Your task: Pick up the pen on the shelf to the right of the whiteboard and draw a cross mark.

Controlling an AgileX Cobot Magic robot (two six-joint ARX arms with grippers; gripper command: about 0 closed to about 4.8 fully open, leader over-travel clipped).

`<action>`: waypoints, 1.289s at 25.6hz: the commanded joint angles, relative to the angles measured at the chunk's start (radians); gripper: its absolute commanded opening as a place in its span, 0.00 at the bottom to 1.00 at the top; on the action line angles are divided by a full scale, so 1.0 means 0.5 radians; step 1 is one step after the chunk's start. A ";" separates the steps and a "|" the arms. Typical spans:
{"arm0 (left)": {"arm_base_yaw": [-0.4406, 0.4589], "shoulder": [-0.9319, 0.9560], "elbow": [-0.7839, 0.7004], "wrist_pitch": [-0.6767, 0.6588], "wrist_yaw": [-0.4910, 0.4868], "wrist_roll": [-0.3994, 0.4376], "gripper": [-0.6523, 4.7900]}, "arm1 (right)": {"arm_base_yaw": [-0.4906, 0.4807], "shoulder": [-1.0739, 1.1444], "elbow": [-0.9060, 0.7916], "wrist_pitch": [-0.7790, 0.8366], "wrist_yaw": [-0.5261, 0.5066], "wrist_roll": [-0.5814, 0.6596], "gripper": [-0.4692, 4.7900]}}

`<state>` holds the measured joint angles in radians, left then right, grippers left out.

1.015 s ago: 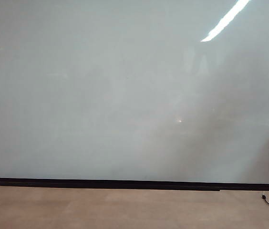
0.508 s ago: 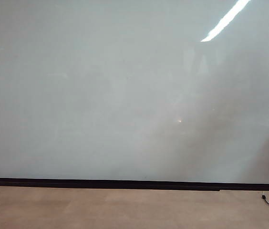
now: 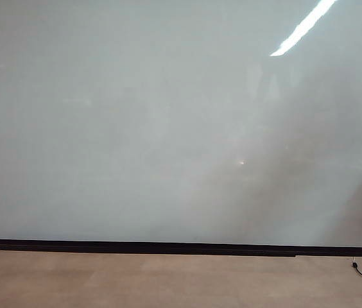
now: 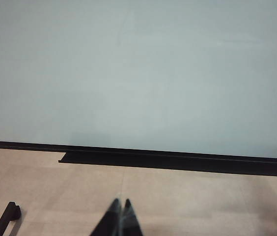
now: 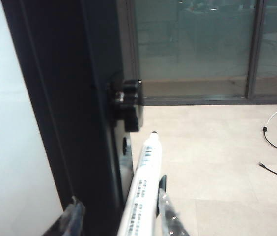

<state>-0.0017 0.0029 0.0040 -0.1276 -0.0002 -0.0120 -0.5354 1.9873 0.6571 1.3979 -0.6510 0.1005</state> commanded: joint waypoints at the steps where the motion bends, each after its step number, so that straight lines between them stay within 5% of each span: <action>1: -0.001 0.001 0.005 0.018 0.007 0.008 0.11 | -0.002 -0.006 0.005 0.027 0.002 0.009 0.48; 18: -0.001 0.001 0.005 0.018 0.007 0.008 0.11 | -0.016 -0.005 0.004 0.026 0.010 0.008 0.46; 22: -0.001 0.001 0.005 0.018 0.007 0.008 0.11 | -0.027 -0.005 0.004 0.026 0.010 0.008 0.30; 24: -0.001 0.001 0.005 0.018 0.007 0.008 0.11 | -0.034 -0.005 0.004 0.026 0.008 0.008 0.09; 33: 0.000 0.001 0.005 0.018 0.007 0.008 0.11 | -0.062 -0.005 0.004 0.031 0.009 0.008 0.08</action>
<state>-0.0017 0.0029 0.0040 -0.1276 -0.0002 -0.0124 -0.5613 1.9873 0.6586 1.4021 -0.6502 0.1005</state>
